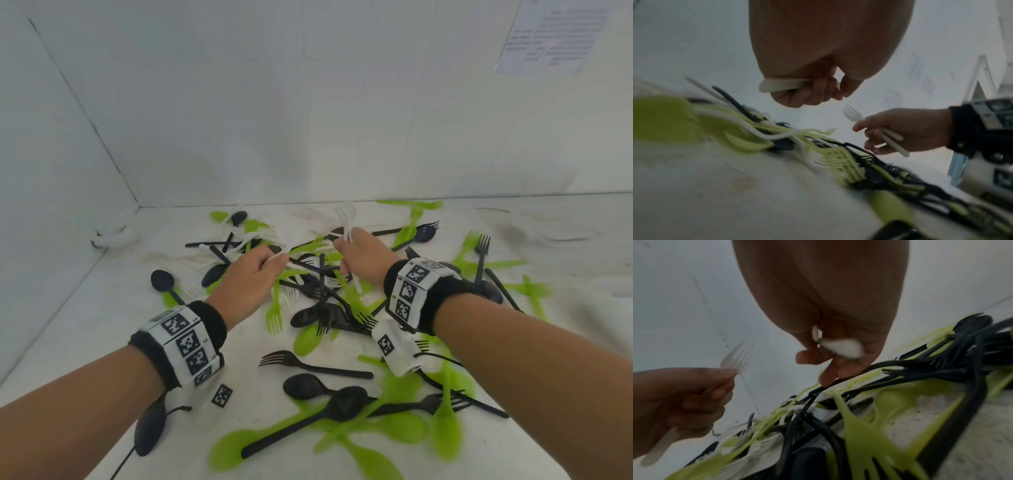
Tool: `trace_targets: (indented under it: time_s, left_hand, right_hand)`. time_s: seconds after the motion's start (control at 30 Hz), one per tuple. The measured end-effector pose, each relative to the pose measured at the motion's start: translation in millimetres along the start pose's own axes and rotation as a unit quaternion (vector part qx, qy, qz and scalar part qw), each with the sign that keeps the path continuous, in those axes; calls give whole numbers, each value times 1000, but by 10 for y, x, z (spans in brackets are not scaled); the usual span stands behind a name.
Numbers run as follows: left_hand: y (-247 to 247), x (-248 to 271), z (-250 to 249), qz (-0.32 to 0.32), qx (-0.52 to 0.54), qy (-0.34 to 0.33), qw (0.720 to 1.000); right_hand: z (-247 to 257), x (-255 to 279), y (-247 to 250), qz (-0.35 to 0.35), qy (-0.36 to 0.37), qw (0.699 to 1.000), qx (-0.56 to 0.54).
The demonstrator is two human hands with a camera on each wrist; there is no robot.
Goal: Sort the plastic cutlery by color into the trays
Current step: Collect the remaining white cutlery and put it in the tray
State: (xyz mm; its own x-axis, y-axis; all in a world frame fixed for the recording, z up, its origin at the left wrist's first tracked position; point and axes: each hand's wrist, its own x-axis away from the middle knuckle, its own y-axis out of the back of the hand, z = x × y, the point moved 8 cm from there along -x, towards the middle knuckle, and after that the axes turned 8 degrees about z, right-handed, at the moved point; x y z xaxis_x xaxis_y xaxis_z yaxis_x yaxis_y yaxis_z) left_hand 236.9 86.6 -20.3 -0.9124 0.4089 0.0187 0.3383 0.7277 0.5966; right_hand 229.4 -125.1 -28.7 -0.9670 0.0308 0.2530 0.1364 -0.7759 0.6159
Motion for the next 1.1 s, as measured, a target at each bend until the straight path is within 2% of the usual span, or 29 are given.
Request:
trace_targets:
  time_s: [0.13,0.2,0.33,0.47,0.53,0.63,0.77,0.9,1.03,1.1]
  left_hand:
    - [141,37,105,24,-116,-27,993]
    - [211,60,209,38,-174,-42,983]
    - [173,188,219,73,-309,-97,943]
    - [101,262,171,96,-351,-128,923]
    - [133,256,224,99,-364,-127,918]
    - [233,257,356,85,-393,-115,908]
    - [270,176,582,104,-453,-45,884]
    - [229,76,559,97,-451,-50,886]
    - [166,79,584,126,-465,-32,876]
    - [196,68,637,143,-441,-2,886]
  right_hand:
    - [45,-94,-129,0,7,1000,-14]
    - [140,-122,-198,-4,29,999,31]
    - [296,-157,-488,54,65,989,125]
    - [265,-161,-595,82,60,963,250]
    - [202,-168,-499,62,37,960,272]
    - [229,-148,-386,26,45,965,256]
    - [397,-131,-432,-11,71,986,149]
    - [486,-131,-658,43,66,994,77]
    - [531,-81,-664,22,88,993,70]
    - [497,-77,-667,32,76,994,76]
